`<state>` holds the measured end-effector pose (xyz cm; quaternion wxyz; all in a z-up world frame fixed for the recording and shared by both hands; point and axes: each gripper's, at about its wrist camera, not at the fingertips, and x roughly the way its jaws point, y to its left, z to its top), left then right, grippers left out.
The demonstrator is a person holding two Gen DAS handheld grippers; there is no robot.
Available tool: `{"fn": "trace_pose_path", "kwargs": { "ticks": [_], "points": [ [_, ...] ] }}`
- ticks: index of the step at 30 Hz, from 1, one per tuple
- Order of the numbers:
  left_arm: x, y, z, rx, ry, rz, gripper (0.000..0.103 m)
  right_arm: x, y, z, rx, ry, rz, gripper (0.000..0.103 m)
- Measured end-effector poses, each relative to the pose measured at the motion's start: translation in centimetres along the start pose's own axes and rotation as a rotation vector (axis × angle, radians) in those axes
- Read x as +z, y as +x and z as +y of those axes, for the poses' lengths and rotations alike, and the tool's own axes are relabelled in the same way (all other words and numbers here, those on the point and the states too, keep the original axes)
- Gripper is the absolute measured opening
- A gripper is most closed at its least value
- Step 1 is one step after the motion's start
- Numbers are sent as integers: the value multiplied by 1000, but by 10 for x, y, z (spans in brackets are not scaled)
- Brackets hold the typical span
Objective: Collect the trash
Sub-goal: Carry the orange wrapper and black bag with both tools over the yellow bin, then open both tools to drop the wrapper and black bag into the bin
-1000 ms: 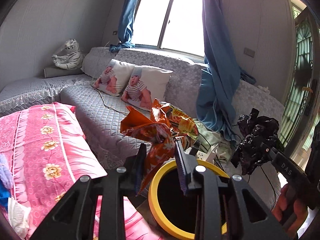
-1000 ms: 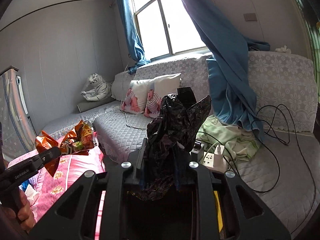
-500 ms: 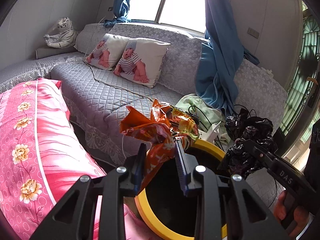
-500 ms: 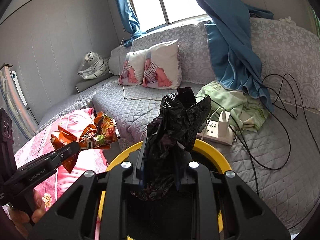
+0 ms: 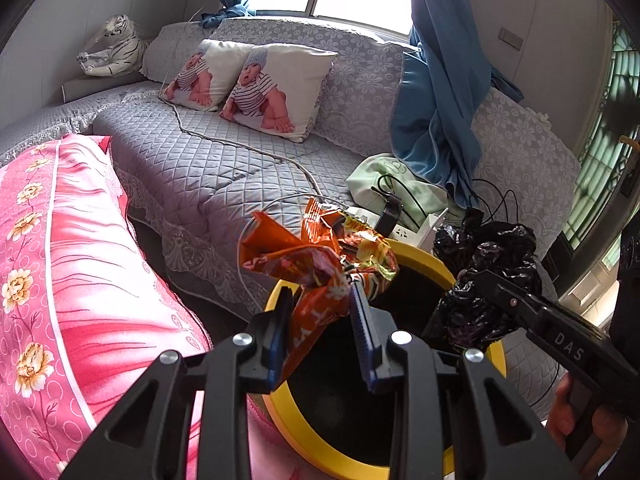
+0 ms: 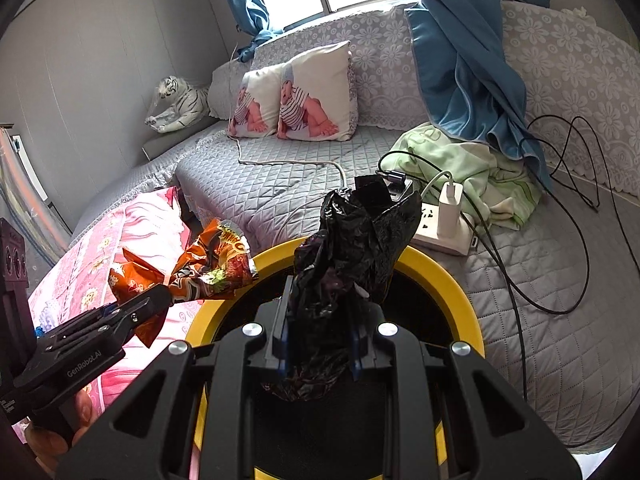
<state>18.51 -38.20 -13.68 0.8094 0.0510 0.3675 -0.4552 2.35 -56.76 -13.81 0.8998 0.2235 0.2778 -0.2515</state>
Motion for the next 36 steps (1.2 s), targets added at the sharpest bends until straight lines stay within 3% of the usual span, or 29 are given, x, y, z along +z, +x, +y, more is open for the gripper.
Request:
{"fn": "trace_pose_path", "kwargs": {
  "ticks": [4,8,12,21,23,25,27,34,36],
  "points": [
    [1,3,-4,-17,2,10,28,0,0,-1,-8,7,0,23],
    [0,1,1,-17,-19,2,32,2,-6,-4,-11,32,-19,41],
    [0,-2,2,-6,-28,-14,50,5,-11,-9,-24,53,-35,43],
    [7,-25,18,9,-90,-55,52,12,-31,-16,-26,93,-108,45],
    [9,-40,24,13,-106,-80,53,13,-39,-14,-10,91,-143,49],
    [9,-60,31,35,-118,-119,64,15,-47,-9,13,81,-176,51],
    [9,-85,39,59,-119,-166,68,15,-53,-1,26,57,-201,52],
    [3,-175,63,226,-87,-321,89,13,-75,44,128,-40,-288,68],
    [-3,-198,73,253,-101,-345,90,12,-79,61,166,-73,-305,74]
  ]
}}
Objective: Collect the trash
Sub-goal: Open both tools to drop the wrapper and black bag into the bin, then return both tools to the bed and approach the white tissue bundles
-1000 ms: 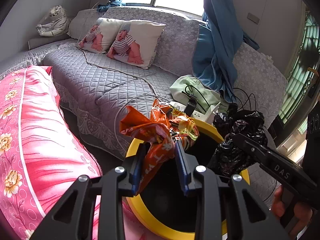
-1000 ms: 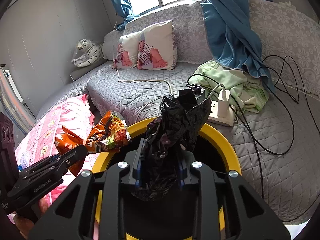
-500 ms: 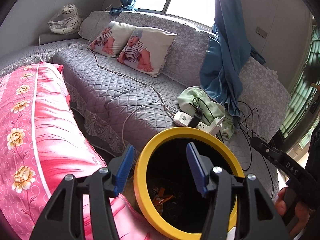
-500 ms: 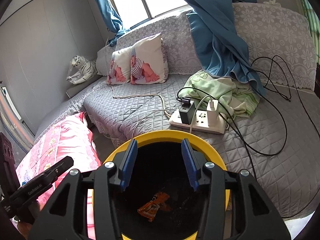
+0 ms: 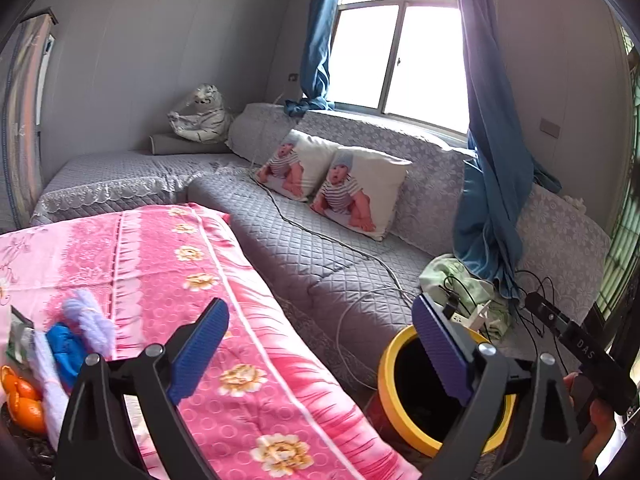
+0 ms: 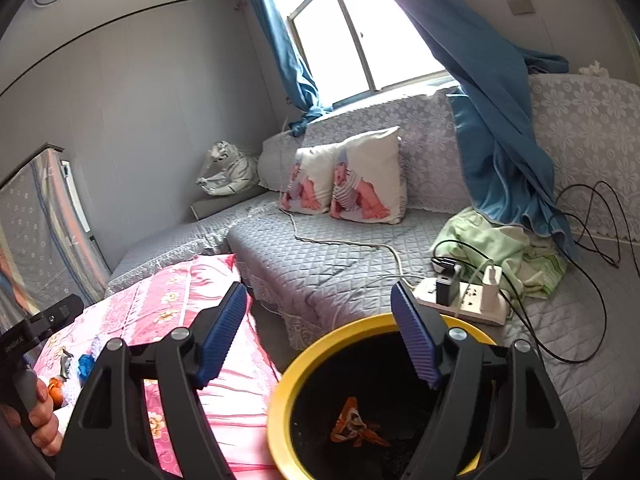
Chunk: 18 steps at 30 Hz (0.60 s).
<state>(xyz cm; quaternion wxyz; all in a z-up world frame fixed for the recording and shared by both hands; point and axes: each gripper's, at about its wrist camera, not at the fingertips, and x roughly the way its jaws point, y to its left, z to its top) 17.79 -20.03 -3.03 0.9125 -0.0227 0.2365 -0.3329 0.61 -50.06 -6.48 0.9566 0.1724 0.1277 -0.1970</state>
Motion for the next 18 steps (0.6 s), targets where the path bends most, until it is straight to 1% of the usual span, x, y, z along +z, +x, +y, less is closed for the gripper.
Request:
{"fn": "trace_pose_path", "kwargs": {
  "ticks": [1,2,3,6,8,11,14,18],
  "points": [
    [1,-10,8,19,-2,-10,90,-1,0,9,24,-13,-3,74],
    [1,-20,17,40,-4,-21,95,-1,0,19,48,-27,-3,77],
    [1,-30,25,66,-5,-33,95,-3,1,28,71,-40,-2,83],
    [-5,-57,53,135,1,-46,95,-8,1,55,146,-71,-4,89],
    [-11,-74,71,202,9,-48,95,-12,3,74,214,-86,9,93],
    [-21,-96,105,273,-4,-35,95,-22,14,107,301,-116,75,93],
    [-34,-114,139,361,-24,-18,95,-37,25,142,408,-135,153,93],
    [-48,-137,183,463,-77,9,95,-56,42,189,514,-183,230,94]
  ]
}}
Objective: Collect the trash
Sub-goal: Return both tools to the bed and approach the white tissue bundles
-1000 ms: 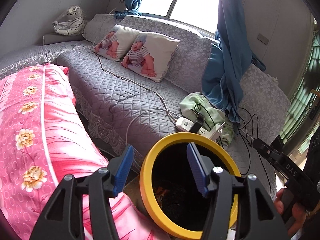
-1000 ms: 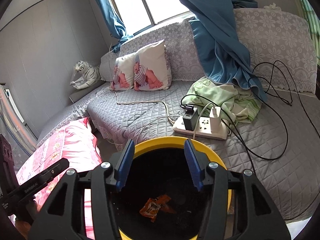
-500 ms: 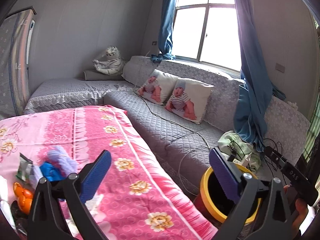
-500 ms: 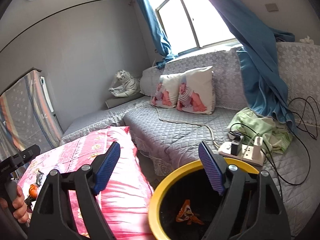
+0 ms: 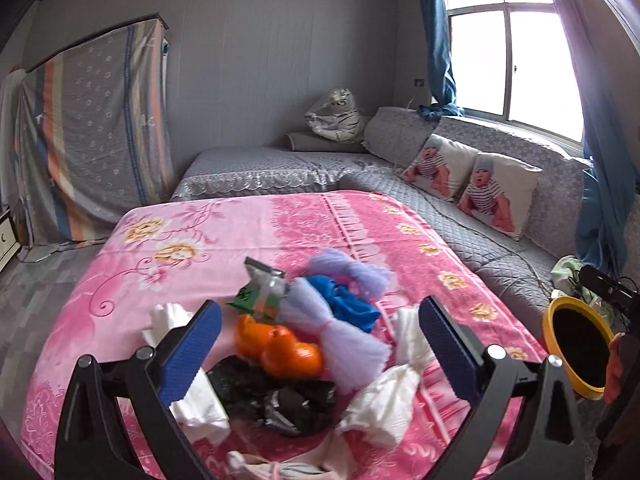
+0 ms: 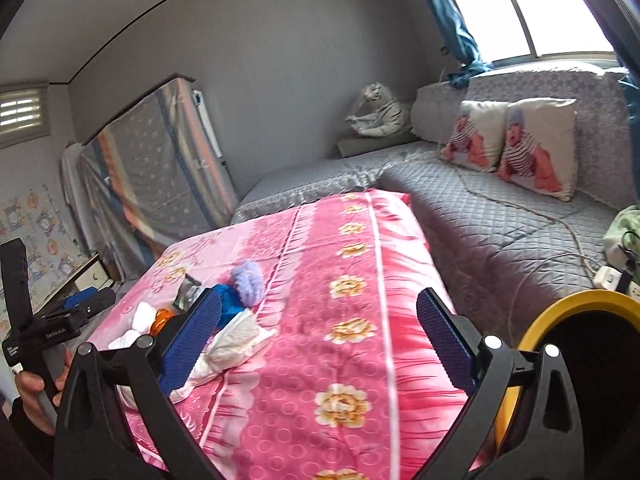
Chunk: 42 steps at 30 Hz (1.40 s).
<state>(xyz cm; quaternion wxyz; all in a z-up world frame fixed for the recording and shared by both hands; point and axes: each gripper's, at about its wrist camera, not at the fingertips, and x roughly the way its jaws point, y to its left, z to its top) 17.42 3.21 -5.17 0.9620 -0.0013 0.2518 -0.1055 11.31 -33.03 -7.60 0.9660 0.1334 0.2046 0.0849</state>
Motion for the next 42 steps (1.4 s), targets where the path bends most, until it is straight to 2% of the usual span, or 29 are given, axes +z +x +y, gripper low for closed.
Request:
{"fn": "trace_pose_path", "kwargs": {
  "ticks": [6,14,23,27,29,32,34,36,37,40,42],
  "points": [
    [-15,9,55,85,-54,53,95,-9,68,39,118,-22,138,94],
    [-27,42,98,127,-131,163,95,-20,129,66,108,-58,288,94],
    [-31,79,130,122,-251,245,95,-30,154,66,81,-65,353,94],
    [-28,90,129,149,-228,248,93,-33,161,68,78,-80,370,92],
    [-28,96,128,140,-232,257,85,-34,163,70,78,-92,378,87],
    [-29,104,128,129,-241,278,64,-37,168,71,70,-106,399,73],
    [-32,110,126,128,-239,302,46,-39,173,72,73,-108,419,66],
    [-34,116,124,138,-225,320,37,-41,178,74,76,-123,442,53],
    [-36,117,123,153,-213,324,31,-42,180,75,79,-130,450,51],
    [-37,118,121,160,-192,326,20,-44,184,78,87,-143,467,42],
    [-36,117,122,162,-191,324,15,-43,184,79,89,-145,472,30]
  ]
}}
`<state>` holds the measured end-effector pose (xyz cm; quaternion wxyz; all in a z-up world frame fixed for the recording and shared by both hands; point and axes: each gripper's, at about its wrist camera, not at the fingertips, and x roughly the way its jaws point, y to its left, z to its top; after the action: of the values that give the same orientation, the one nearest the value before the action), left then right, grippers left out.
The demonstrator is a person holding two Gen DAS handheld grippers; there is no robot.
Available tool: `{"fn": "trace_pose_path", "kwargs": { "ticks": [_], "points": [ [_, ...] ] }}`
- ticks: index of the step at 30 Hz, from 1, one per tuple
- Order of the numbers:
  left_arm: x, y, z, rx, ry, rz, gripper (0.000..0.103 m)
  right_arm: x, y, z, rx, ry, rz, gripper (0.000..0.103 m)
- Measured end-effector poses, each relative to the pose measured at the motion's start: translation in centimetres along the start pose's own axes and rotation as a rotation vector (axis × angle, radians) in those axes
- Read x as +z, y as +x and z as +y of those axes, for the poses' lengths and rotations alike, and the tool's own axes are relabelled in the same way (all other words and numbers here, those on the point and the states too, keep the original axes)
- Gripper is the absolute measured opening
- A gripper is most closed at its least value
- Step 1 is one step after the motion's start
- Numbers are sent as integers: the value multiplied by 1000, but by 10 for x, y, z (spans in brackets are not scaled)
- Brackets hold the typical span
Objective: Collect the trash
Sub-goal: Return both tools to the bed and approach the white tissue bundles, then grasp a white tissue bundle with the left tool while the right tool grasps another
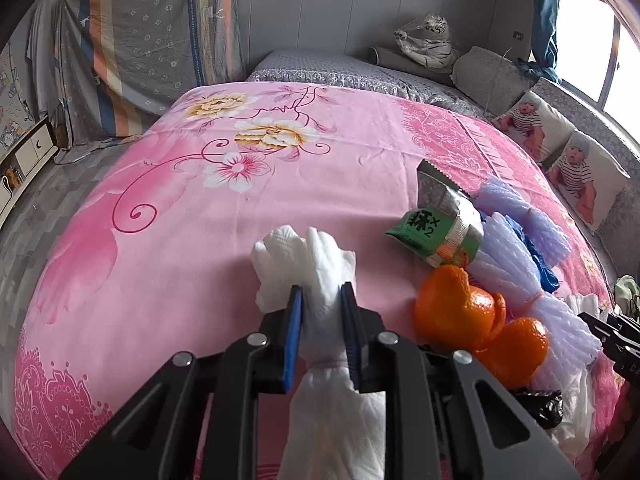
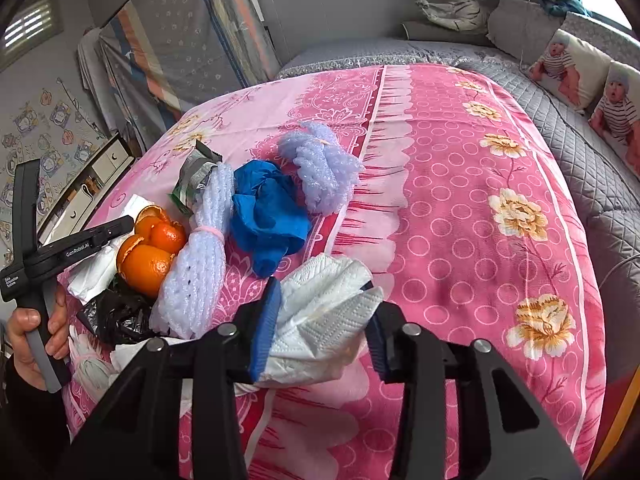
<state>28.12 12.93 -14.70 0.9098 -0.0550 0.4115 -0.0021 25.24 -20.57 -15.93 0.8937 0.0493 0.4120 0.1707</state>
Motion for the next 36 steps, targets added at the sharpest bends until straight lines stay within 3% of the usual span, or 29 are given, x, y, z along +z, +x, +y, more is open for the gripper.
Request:
{"fn": "trace_pose_path", "kwargs": {
  "ticks": [4,9,13,18,25,36],
  "points": [
    [2,-11,1,-10,-13,-23,10,0,-13,-2,12,22,-22,16],
    [5,-40,-1,-24,-5,-92,10,-3,-48,-2,45,41,-94,15],
    [1,-80,-8,-30,6,-206,10,-9,-76,-3,82,75,-142,15],
    [-19,-117,-15,-85,-50,-272,10,-25,-99,-7,112,105,-176,15],
    [-45,-141,-33,-151,-50,-276,10,-38,-113,-7,102,103,-183,15],
    [-50,-133,-71,-258,4,-233,10,-42,-132,-28,84,147,-229,15]
  ]
}}
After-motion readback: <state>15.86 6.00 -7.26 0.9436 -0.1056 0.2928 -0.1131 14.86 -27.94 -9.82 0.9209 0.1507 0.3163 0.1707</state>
